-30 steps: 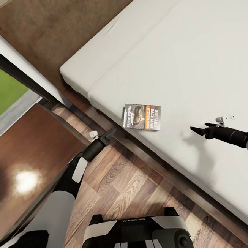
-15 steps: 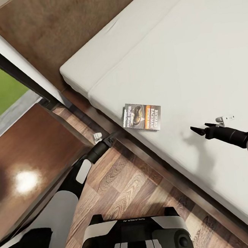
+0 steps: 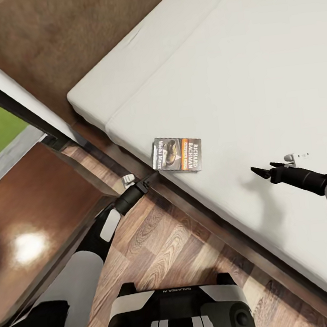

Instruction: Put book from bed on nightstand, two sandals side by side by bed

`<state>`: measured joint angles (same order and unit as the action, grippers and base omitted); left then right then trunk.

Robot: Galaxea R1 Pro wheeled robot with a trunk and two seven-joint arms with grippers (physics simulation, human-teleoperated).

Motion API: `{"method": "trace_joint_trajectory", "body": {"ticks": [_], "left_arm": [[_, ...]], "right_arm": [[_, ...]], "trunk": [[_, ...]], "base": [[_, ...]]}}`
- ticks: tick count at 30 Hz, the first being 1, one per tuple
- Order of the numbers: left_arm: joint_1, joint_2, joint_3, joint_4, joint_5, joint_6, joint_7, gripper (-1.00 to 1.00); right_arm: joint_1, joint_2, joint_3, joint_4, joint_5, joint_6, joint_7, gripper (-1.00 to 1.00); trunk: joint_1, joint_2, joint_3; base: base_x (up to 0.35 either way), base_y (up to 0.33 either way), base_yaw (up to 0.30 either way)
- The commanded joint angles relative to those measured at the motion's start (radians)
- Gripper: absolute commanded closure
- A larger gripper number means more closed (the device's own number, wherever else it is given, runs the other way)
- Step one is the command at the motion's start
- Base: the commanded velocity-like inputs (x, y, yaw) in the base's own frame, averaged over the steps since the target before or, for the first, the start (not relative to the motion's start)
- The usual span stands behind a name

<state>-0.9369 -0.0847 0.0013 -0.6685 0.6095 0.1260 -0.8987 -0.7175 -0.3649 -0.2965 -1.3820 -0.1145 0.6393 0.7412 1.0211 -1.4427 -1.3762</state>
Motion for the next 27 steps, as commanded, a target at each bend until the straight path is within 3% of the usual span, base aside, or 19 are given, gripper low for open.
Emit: {"method": "trace_joint_trajectory", "body": {"ticks": [1, 11, 27], "left_arm": [[0.000, 0.001, 0.000, -0.001, 0.009, 0.010, -0.005, -1.00], [0.000, 0.006, 0.000, -0.033, 0.012, 0.010, -0.010, -1.00], [0.000, 0.013, 0.003, -0.058, 0.012, 0.011, -0.009, -1.00]], "right_arm": [[0.000, 0.000, 0.000, 0.000, -0.008, 0.008, 0.000, -1.00], [0.000, 0.001, 0.000, 0.000, -0.007, 0.008, 0.000, -1.00], [0.000, 0.001, 0.000, 0.000, -0.007, 0.008, 0.000, -1.00]], "trunk": [[0.000, 0.000, 0.000], [0.000, 0.000, 0.000], [0.000, 0.000, 0.000]], "base": [[0.000, 0.000, -0.035], [0.000, 0.000, -0.114], [0.000, 0.000, -0.008]]}}
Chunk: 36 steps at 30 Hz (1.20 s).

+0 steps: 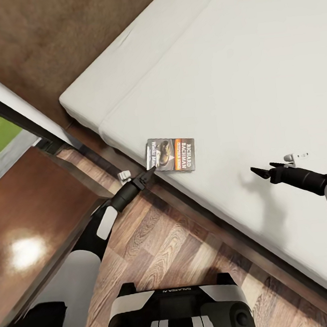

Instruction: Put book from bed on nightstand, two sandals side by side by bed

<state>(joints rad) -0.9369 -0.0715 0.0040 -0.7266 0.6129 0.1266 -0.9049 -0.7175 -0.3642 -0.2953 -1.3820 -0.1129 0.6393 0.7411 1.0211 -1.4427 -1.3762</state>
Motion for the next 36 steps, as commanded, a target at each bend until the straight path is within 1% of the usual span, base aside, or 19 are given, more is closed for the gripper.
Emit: {"method": "trace_joint_trajectory", "body": {"ticks": [1, 6, 8, 13, 18, 25, 26, 36], "left_arm": [[0.000, 0.001, 0.000, 0.000, 0.008, 0.010, -0.003, -1.00], [0.000, 0.003, 0.003, -0.002, 0.008, 0.010, -0.004, -1.00], [0.000, 0.004, 0.010, -0.002, 0.008, 0.010, -0.005, -1.00], [0.000, 0.005, 0.023, -0.002, 0.008, 0.010, -0.007, -1.00], [0.000, 0.005, 0.026, -0.002, 0.008, 0.010, -0.008, -1.00], [0.000, 0.024, 0.027, -0.001, 0.011, 0.011, -0.008, -1.00], [0.000, 0.025, 0.027, -0.001, 0.011, 0.011, -0.008, 1.00], [0.000, 0.027, 0.028, 0.002, 0.013, 0.011, -0.014, 1.00]], "right_arm": [[0.000, 0.000, -0.001, 0.000, -0.008, 0.008, 0.000, -1.00], [0.000, 0.000, -0.001, 0.000, -0.008, 0.008, 0.000, -1.00], [0.000, -0.001, -0.001, 0.000, -0.008, 0.008, 0.000, -1.00], [0.000, 0.000, -0.001, 0.000, -0.008, 0.008, 0.000, -1.00], [0.000, -0.001, -0.001, 0.000, -0.008, 0.008, 0.000, -1.00], [0.000, -0.001, -0.001, 0.000, -0.008, 0.008, 0.000, -1.00], [0.000, -0.001, -0.001, 0.000, -0.008, 0.008, 0.000, -1.00], [0.000, 0.000, -0.001, 0.000, -0.008, 0.008, 0.000, -1.00]], "trunk": [[0.000, 0.000, 0.000], [0.000, 0.000, 0.000], [0.000, 0.000, 0.000], [0.000, 0.000, 0.000], [0.000, 0.000, 0.000], [0.000, 0.000, 0.000], [0.000, 0.000, 0.000], [0.000, 0.000, 0.000]], "base": [[0.000, 0.000, -0.072], [0.000, 0.000, -0.142], [0.000, 0.000, -0.086], [0.000, 0.000, -0.029], [0.000, 0.000, -0.004], [0.000, 0.000, 0.000], [0.000, 0.000, 0.000], [0.000, 0.000, 0.000]]}}
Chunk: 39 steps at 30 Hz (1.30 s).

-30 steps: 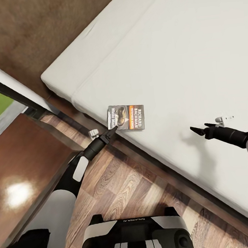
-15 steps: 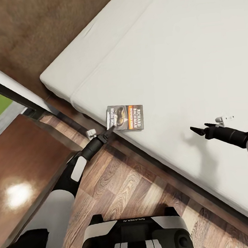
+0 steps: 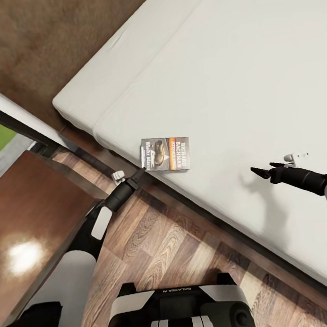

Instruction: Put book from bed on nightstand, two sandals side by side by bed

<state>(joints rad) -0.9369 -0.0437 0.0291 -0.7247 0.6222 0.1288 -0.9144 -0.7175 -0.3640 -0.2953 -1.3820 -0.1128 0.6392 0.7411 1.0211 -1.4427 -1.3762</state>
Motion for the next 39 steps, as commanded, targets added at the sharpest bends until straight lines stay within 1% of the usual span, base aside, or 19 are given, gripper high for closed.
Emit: {"method": "trace_joint_trajectory", "body": {"ticks": [1, 17, 20, 21, 23, 39], "left_arm": [[0.000, -0.001, 0.003, 0.001, 0.004, 0.010, -0.005, 1.00], [0.003, -0.001, 0.005, 0.001, 0.005, 0.011, -0.005, 1.00], [0.003, -0.001, 0.014, 0.000, 0.004, 0.014, -0.006, 1.00], [0.003, -0.001, 0.030, -0.003, 0.003, 0.017, -0.008, 1.00], [0.003, -0.001, 0.034, -0.003, 0.003, 0.018, -0.009, 1.00], [0.011, 0.001, 0.037, 0.005, -0.009, 0.008, -0.011, 1.00]], "right_arm": [[0.000, 0.000, -0.001, 0.000, -0.008, 0.008, 0.000, -1.00], [0.000, 0.000, -0.001, 0.001, -0.008, 0.008, -0.001, -1.00], [0.000, 0.000, -0.001, 0.001, -0.008, 0.008, -0.001, -1.00], [0.000, 0.000, -0.001, 0.001, -0.008, 0.008, -0.002, -1.00], [0.000, 0.000, -0.001, 0.001, -0.008, 0.008, -0.002, -1.00], [0.000, 0.000, 0.001, 0.001, -0.008, 0.007, -0.003, -1.00]], "trunk": [[0.000, 0.000, 0.000], [0.000, 0.000, 0.000], [-0.011, 0.021, 0.009], [-0.015, 0.028, 0.012], [-0.023, 0.042, 0.018], [-0.084, 0.154, 0.069]], "base": [[0.000, 0.000, 0.000], [-0.004, 0.000, 0.000], [-0.002, 0.000, 0.000], [0.000, 0.000, 0.000], [0.000, 0.000, 0.000], [0.000, 0.000, 0.000]]}}
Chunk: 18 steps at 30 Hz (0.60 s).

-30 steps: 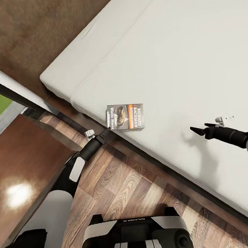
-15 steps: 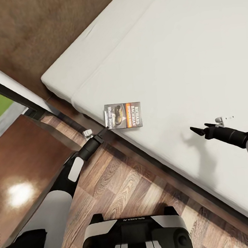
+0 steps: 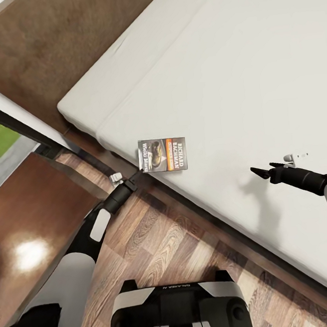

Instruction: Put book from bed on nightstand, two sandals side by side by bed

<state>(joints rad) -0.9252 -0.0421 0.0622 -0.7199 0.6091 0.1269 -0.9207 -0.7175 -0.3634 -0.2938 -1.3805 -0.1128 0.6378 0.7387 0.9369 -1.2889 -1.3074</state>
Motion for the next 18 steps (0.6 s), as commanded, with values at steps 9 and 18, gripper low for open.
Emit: {"method": "trace_joint_trajectory", "body": {"ticks": [9, 18], "left_arm": [[0.017, -0.001, 0.000, -0.025, 0.001, -0.008, -0.035, 1.00], [0.017, -0.002, -0.003, -0.027, 0.001, -0.009, -0.049, 1.00]], "right_arm": [[0.000, 0.000, 0.001, 0.000, -0.008, 0.008, -0.001, -1.00], [0.000, 0.000, 0.010, 0.000, -0.009, 0.007, 0.000, -1.00]], "trunk": [[-0.035, 0.063, 0.028], [-0.069, 0.126, 0.056]], "base": [[0.000, 0.000, 0.000], [0.000, 0.000, 0.000]]}}
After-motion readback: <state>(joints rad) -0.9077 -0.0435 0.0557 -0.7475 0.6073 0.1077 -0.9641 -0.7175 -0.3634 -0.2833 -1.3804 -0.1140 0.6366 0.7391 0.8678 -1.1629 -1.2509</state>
